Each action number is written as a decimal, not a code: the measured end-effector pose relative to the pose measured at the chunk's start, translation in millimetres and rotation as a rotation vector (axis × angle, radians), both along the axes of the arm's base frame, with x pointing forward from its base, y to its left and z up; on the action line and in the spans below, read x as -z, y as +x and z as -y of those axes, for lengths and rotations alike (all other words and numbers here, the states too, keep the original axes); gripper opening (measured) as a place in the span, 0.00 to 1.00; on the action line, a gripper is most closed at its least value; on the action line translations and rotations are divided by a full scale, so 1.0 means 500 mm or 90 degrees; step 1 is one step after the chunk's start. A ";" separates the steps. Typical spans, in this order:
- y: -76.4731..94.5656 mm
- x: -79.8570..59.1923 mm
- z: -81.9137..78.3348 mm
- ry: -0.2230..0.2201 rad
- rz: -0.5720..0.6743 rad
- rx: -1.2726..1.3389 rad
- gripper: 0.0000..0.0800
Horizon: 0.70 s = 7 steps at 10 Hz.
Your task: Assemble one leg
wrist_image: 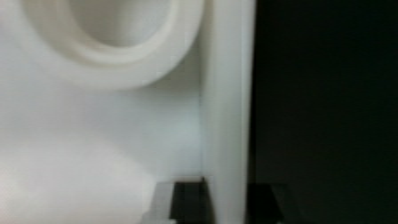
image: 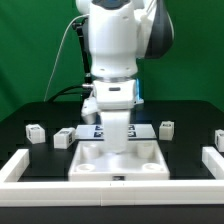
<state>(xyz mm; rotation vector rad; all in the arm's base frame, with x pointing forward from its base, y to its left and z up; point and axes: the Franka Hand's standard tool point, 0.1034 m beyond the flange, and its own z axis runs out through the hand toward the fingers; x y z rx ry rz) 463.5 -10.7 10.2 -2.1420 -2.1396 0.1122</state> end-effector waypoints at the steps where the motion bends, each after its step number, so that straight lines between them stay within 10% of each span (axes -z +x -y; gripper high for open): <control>1: 0.010 0.000 -0.025 -0.001 0.002 -0.037 0.09; 7: 0.013 0.000 -0.043 0.000 0.004 -0.020 0.09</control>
Offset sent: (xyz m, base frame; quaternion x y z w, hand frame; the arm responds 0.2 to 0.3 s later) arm 0.0000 0.0000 0.0000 0.0000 0.0000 0.0000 1.0000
